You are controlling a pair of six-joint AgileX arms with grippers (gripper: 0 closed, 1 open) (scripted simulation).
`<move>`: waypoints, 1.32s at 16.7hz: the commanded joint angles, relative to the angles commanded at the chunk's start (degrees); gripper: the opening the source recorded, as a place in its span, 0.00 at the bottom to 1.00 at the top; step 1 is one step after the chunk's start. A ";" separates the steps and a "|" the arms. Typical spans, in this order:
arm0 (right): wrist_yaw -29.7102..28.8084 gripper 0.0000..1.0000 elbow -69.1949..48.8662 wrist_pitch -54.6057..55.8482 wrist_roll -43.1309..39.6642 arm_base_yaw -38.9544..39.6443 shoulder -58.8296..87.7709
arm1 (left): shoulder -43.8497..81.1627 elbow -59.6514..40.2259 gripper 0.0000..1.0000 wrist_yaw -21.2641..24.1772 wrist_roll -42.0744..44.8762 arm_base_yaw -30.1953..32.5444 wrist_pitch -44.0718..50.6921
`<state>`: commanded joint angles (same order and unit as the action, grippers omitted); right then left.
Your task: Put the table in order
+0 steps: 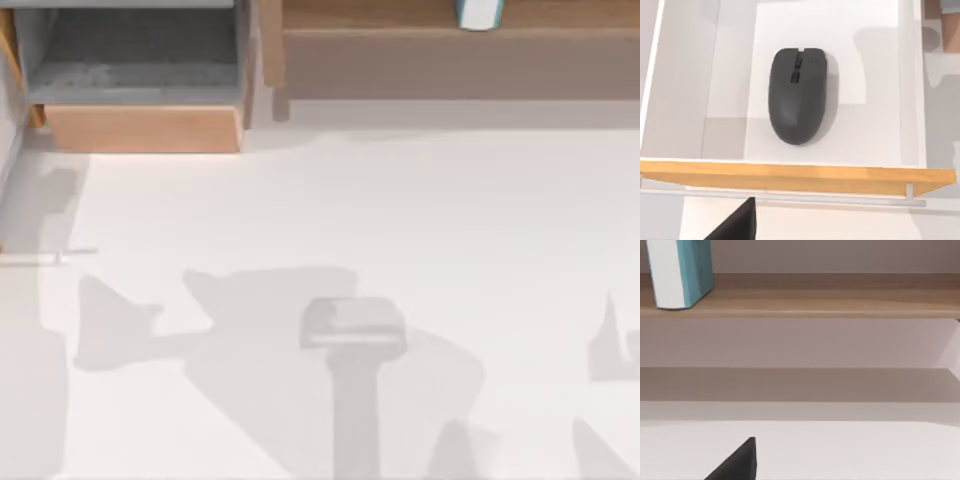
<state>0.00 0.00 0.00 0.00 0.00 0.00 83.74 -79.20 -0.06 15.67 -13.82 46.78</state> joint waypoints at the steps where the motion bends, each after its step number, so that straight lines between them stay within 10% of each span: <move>1: 0.00 1.00 0.00 0.00 0.00 0.00 0.00 | 6.15 -5.57 1.00 0.07 0.73 -0.90 3.01; 12: 0.00 1.00 0.00 0.00 0.00 0.00 0.00 | 59.48 -55.58 1.00 2.01 4.84 -5.80 27.14; 22: 0.00 1.00 0.00 0.00 0.00 0.00 0.00 | 66.17 -62.64 1.00 2.41 5.29 -5.30 29.59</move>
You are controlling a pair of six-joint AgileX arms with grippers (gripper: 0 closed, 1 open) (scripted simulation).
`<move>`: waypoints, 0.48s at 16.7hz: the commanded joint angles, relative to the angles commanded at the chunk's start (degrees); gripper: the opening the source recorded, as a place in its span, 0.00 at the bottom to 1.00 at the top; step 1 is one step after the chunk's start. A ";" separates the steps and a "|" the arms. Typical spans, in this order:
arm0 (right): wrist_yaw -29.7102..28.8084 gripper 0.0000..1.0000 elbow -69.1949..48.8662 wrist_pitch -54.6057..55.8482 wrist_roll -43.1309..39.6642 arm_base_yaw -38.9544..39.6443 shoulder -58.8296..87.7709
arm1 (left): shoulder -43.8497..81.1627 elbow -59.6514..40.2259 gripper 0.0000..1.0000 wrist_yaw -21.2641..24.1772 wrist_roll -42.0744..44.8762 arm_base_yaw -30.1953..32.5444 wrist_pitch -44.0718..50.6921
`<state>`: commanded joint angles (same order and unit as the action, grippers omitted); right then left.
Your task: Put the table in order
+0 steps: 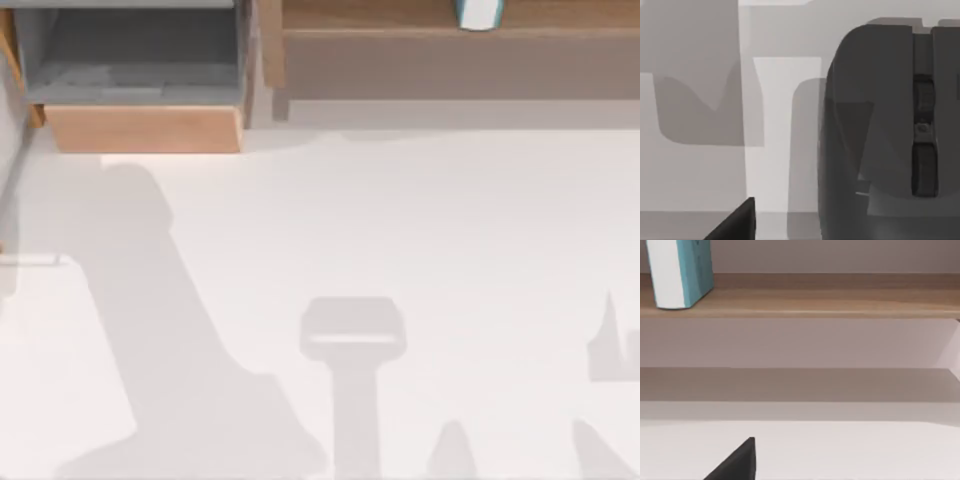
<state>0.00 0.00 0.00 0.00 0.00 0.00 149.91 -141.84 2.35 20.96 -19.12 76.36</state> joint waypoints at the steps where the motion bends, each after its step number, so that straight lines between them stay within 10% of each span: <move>1: 0.00 1.00 0.00 0.00 0.00 0.00 0.00 | -0.02 0.12 1.00 0.02 0.06 -0.03 -0.10; 8: 0.00 1.00 0.00 0.00 0.00 0.00 0.00 | -0.26 2.62 1.00 0.18 0.63 -0.31 -2.36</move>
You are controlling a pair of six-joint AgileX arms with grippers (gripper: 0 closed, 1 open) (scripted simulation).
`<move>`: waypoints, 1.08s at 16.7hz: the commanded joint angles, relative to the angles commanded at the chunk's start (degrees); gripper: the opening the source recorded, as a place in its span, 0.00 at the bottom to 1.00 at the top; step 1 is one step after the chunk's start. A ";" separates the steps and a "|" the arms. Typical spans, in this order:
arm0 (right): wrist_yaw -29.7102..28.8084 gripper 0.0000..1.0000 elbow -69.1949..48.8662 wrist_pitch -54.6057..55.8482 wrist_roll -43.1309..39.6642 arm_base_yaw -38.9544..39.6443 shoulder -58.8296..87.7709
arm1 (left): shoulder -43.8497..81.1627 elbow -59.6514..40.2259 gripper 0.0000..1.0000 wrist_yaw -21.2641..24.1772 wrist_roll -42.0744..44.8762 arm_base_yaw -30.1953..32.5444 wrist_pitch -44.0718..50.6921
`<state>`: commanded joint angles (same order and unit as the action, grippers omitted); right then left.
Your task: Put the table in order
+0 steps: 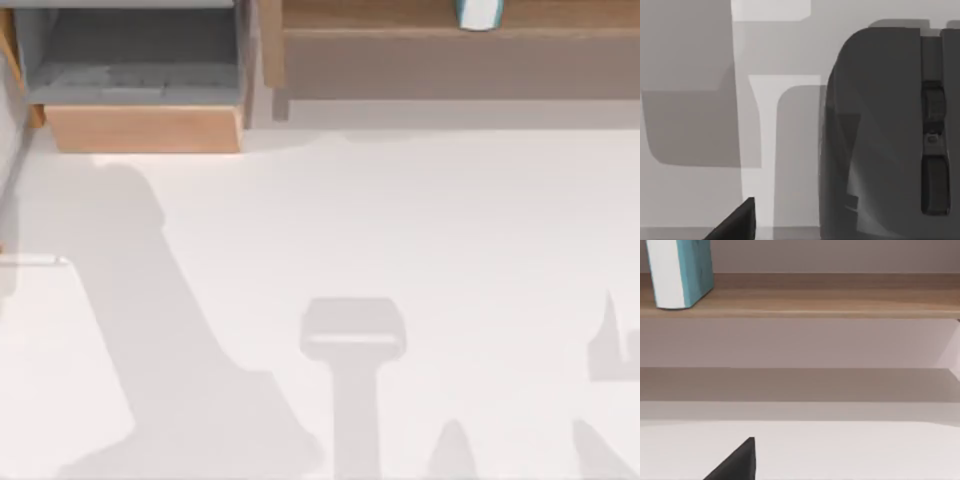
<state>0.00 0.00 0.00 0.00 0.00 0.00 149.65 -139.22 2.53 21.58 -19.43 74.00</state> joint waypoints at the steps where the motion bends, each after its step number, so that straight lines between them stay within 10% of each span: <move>1: 0.00 1.00 0.00 0.00 0.00 0.00 0.00 | -0.05 0.40 1.00 0.00 0.00 -0.01 -0.38; 13: 0.00 1.00 0.00 0.00 0.00 0.00 0.00 | 0.97 2.58 1.00 -0.13 -0.70 0.60 -3.65; 18: 0.00 1.00 0.00 0.00 0.00 0.00 0.00 | 0.97 2.58 0.62 -0.13 -0.70 0.60 -3.65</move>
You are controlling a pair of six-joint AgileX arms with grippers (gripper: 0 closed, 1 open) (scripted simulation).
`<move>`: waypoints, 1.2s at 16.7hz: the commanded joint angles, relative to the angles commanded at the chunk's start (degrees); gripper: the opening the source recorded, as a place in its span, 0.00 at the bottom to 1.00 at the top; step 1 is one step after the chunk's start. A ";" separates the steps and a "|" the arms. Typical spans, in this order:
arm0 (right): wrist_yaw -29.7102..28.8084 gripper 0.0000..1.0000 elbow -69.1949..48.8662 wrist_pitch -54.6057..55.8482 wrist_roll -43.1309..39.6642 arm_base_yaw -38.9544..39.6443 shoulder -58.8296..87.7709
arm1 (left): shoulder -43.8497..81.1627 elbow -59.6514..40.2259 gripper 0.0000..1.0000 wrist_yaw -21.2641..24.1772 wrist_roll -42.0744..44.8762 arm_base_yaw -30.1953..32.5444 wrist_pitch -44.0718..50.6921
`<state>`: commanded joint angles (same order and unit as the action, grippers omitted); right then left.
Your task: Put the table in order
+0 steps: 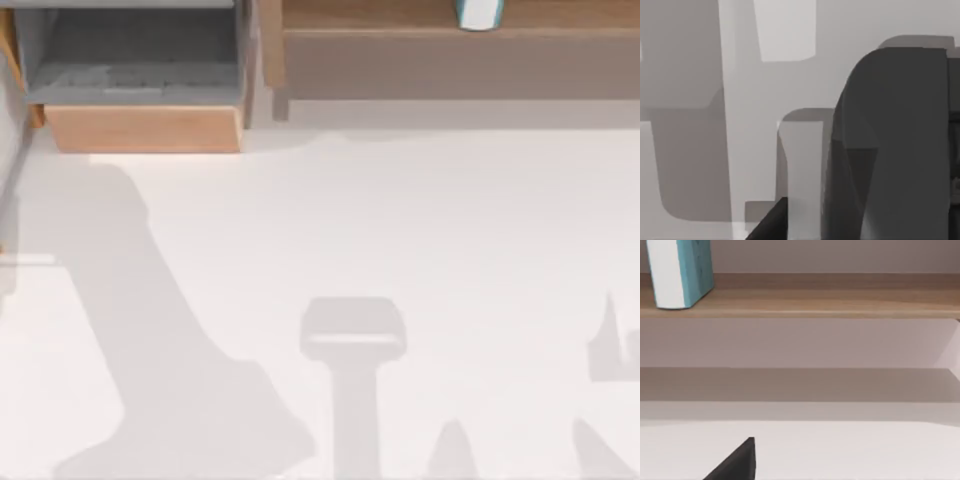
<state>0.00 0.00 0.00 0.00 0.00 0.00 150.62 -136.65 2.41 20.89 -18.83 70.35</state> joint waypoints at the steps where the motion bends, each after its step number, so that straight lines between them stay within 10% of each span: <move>1: 0.00 1.00 0.00 0.00 0.00 0.00 0.00 | 0.00 0.00 0.55 0.00 0.00 0.00 0.00; 8: 0.00 1.00 0.00 0.00 0.00 0.00 0.00 | 0.00 0.00 0.02 0.00 0.00 0.00 0.00; 20: 0.00 1.00 0.00 0.00 0.00 0.00 0.00 | -1.64 0.66 0.00 -0.21 0.62 -0.25 0.24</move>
<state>0.00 0.00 0.00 0.00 0.00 0.00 148.97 -135.99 2.19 21.50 -19.08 70.60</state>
